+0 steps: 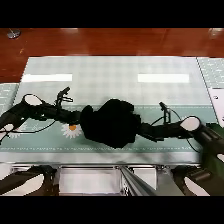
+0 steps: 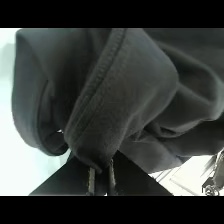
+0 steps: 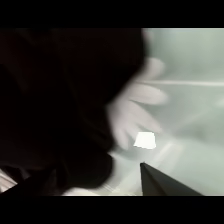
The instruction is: Fold the shirts.
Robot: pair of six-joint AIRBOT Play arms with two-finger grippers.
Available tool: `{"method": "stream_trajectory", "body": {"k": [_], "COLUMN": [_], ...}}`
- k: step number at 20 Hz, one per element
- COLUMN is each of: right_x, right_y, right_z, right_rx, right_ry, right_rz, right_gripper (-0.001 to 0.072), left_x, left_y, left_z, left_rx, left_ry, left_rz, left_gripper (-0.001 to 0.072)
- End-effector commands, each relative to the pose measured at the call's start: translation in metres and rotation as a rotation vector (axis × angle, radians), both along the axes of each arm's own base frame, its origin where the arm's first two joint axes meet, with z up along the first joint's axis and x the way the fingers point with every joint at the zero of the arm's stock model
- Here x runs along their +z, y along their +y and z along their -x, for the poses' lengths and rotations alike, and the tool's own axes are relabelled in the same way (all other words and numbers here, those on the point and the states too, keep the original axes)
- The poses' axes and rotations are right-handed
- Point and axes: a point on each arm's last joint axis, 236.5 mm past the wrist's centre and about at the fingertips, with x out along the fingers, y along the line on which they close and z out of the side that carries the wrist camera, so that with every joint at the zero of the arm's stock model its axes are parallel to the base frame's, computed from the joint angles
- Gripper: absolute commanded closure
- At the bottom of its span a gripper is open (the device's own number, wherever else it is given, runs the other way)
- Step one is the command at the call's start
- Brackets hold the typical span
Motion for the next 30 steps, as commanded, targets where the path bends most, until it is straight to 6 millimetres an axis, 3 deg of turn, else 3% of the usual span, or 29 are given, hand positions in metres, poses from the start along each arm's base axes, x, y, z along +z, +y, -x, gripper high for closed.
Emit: {"method": "stream_trajectory", "body": {"k": [1, 5, 6, 7, 8, 10, 12, 13, 14, 16, 18, 19, 21, 23, 24, 26, 30], "right_x": [-0.012, -0.019, -0.019, -0.016, -0.009, 0.013, 0.067, 0.108, 0.155, 0.258, 0.365, 0.415, 0.494, 0.548, 0.565, 0.579, 0.57], "right_y": [0.03, 0.043, 0.047, 0.052, 0.057, 0.056, 0.044, 0.032, 0.016, -0.019, -0.048, -0.058, -0.065, -0.07, -0.072, -0.077, -0.082], "right_z": [0.001, -0.019, -0.025, -0.029, -0.034, -0.053, -0.106, -0.137, -0.167, -0.207, -0.217, -0.211, -0.177, -0.132, -0.11, -0.068, -0.005], "right_rx": [0.005, -0.034, -0.036, -0.008, 0.034, 0.085, 0.072, 0.068, 0.064, 0.05, 0.017, 0.003, 0.013, 0.022, 0.016, 0.039, 0.108], "right_ry": [0.028, 0.02, 0.016, -0.007, -0.045, -0.121, -0.288, -0.398, -0.513, -0.735, -0.961, -1.07, -1.235, -1.376, -1.43, -1.49, -1.499], "right_rz": [-0.062, -0.09, -0.103, -0.119, -0.132, -0.135, -0.123, -0.094, -0.049, 0.066, 0.178, 0.221, 0.259, 0.28, 0.284, 0.313, 0.355], "right_gripper": [0.0098, 0.0109, 0.0281, 0.0611, 0.0682, 0.0683, 0.0684, 0.0685, 0.0685, 0.0685, 0.0685, 0.0685, 0.0684, 0.0685, 0.0685, 0.0684, 0.0684], "left_x": [0.007, 0.009, 0.01, 0.012, 0.015, 0.038, 0.113, 0.159, 0.207, 0.302, 0.392, 0.428, 0.49, 0.534, 0.547, 0.555, 0.534], "left_y": [-0.006, -0.007, -0.008, -0.01, -0.012, -0.015, -0.022, -0.018, -0.011, 0.008, 0.023, 0.024, 0.025, 0.027, 0.027, 0.016, -0.001], "left_z": [-0.008, -0.014, -0.018, -0.02, -0.021, -0.03, -0.061, -0.083, -0.103, -0.131, -0.139, -0.133, -0.11, -0.078, -0.06, -0.019, 0.048], "left_rx": [0.037, 0.062, 0.075, 0.088, 0.093, 0.104, 0.121, 0.154, 0.182, 0.262, 0.341, 0.341, 0.321, 0.298, 0.277, 0.177, 0.003], "left_ry": [-0.008, -0.02, -0.025, -0.027, -0.028, -0.05, -0.211, -0.325, -0.463, -0.73, -0.916, -0.979, -1.105, -1.224, -1.252, -1.271, -1.216], "left_rz": [0.038, 0.047, 0.054, 0.068, 0.078, 0.137, 0.307, 0.363, 0.378, 0.37, 0.394, 0.405, 0.399, 0.347, 0.317, 0.279, 0.221], "left_gripper": [0.068, 0.0681, 0.0681, 0.0681, 0.0681, 0.0681, 0.068, 0.0681, 0.0681, 0.0681, 0.0682, 0.0682, 0.0682, 0.0682, 0.0682, 0.0681, 0.0681]}}
